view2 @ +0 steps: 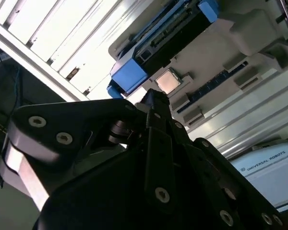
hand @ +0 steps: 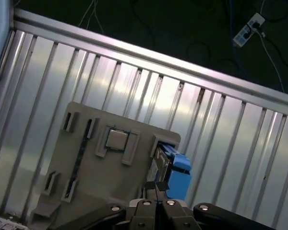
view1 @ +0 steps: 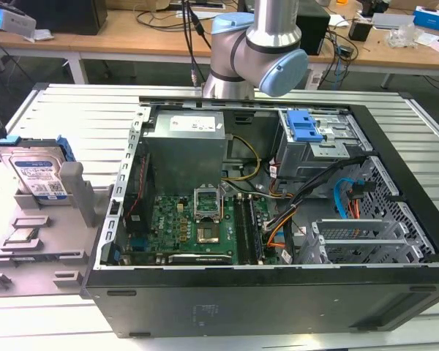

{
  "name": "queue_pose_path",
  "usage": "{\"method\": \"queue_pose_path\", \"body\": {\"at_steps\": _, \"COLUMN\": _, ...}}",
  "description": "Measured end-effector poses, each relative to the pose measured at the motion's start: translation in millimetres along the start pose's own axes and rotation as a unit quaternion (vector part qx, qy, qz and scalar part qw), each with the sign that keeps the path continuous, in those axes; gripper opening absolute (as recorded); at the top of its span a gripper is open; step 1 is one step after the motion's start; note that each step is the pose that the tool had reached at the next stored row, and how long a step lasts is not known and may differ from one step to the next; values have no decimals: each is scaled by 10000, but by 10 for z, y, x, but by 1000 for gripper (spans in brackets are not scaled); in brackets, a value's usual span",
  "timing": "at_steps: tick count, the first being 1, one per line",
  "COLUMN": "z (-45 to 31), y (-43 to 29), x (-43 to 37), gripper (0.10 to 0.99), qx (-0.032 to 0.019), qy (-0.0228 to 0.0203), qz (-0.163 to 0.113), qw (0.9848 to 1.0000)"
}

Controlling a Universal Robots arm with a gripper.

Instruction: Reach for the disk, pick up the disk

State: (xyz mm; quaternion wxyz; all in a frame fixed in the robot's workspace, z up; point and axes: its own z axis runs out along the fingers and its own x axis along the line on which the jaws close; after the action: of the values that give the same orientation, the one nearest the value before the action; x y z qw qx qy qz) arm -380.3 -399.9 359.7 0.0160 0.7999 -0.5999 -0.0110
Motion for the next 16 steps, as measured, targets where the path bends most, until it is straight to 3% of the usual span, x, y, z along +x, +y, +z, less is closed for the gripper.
{"method": "queue_pose_path", "body": {"at_steps": 2, "z": 3, "y": 0, "x": 0, "gripper": 106, "qx": 0, "qy": -9, "qz": 244, "qw": 9997}}
{"method": "queue_pose_path", "body": {"at_steps": 8, "z": 10, "y": 0, "x": 0, "gripper": 106, "qx": -2, "qy": -35, "qz": 914, "qw": 9958}}
{"method": "queue_pose_path", "body": {"at_steps": 15, "z": 20, "y": -1, "x": 0, "gripper": 106, "qx": -4, "qy": -56, "qz": 1609, "qw": 9870}}
{"method": "queue_pose_path", "body": {"at_steps": 16, "z": 20, "y": -1, "x": 0, "gripper": 106, "qx": -4, "qy": -57, "qz": 1610, "qw": 9869}}
